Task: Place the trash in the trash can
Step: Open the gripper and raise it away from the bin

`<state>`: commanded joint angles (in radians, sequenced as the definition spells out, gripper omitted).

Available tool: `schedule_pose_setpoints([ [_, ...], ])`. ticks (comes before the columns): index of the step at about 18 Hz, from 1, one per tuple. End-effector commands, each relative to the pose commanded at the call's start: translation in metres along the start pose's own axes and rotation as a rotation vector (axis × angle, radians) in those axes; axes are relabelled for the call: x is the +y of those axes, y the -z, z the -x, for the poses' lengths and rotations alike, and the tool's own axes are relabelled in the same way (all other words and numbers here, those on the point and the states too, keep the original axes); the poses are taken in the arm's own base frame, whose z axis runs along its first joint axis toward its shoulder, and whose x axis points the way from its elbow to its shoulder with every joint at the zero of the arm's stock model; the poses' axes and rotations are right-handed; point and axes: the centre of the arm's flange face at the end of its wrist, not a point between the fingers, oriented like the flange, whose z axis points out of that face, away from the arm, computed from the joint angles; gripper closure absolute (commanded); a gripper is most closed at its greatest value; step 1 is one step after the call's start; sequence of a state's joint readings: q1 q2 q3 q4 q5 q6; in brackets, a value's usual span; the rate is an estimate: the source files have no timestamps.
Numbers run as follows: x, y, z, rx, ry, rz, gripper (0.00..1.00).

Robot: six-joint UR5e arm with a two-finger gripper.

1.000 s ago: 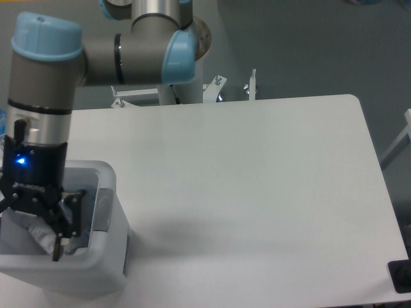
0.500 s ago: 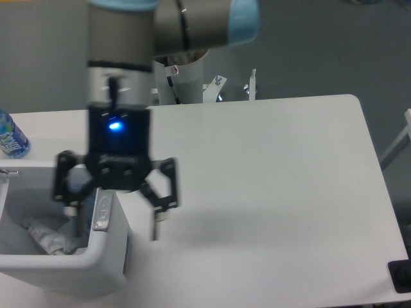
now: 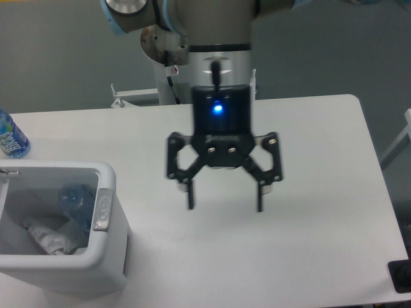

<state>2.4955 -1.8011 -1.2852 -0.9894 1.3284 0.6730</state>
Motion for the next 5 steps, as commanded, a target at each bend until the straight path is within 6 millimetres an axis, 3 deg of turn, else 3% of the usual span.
schedule_pose_setpoints([
  [2, 0.016, 0.007, 0.010, -0.009, -0.074, 0.018, 0.00],
  [5, 0.023, 0.010, 0.021, -0.020, -0.082, 0.021, 0.00],
])
